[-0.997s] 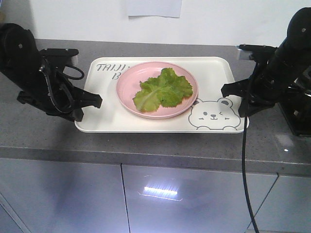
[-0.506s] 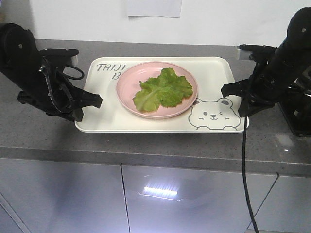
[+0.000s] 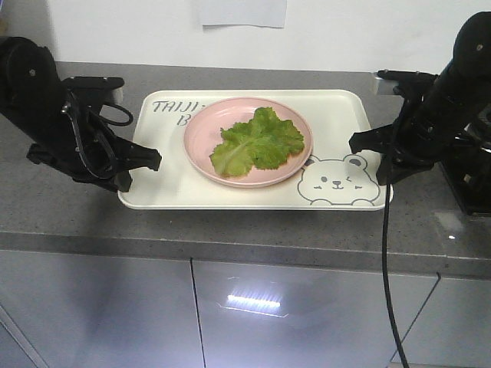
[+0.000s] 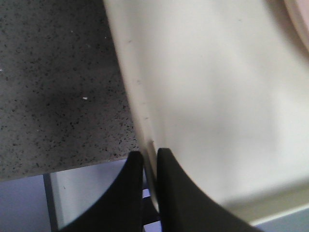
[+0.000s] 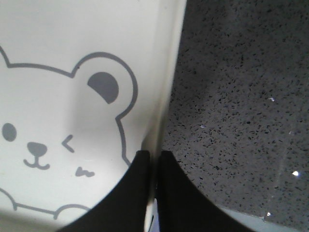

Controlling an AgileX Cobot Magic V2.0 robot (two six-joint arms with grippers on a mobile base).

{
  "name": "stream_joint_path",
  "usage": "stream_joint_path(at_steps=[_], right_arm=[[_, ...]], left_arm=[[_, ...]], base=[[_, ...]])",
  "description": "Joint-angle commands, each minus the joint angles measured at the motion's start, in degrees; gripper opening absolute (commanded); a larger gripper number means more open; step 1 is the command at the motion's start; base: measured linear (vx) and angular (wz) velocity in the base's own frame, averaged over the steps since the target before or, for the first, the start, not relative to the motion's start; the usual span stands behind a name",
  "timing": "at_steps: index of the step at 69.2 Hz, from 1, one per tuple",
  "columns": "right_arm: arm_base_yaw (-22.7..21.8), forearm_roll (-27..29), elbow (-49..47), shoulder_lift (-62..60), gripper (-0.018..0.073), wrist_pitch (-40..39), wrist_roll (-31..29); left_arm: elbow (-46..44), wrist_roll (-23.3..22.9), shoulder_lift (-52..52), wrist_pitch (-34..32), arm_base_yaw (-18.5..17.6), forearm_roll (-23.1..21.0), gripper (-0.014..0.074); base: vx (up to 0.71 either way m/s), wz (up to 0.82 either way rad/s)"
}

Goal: Transfer vegetables to tray and serve
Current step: 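Keep clamping the tray edges with both grippers while the base adjusts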

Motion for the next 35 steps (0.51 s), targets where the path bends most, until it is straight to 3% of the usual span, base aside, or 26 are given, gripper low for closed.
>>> stream_joint_path(at_steps=[1,35], right_arm=[[0.97,6.45,-2.01,-3.49,-0.0004,-2.77,-2.22],[0.97,6.45,-2.01,-3.49,-0.0004,-2.77,-2.22]], left_arm=[[-2.41,1.91,-3.28,-4.02,-1.59,-6.43,-0.0006],[-2.41,1.91,-3.28,-4.02,-1.59,-6.43,-0.0006]], base=[[0.00,0.00],[0.00,0.00]])
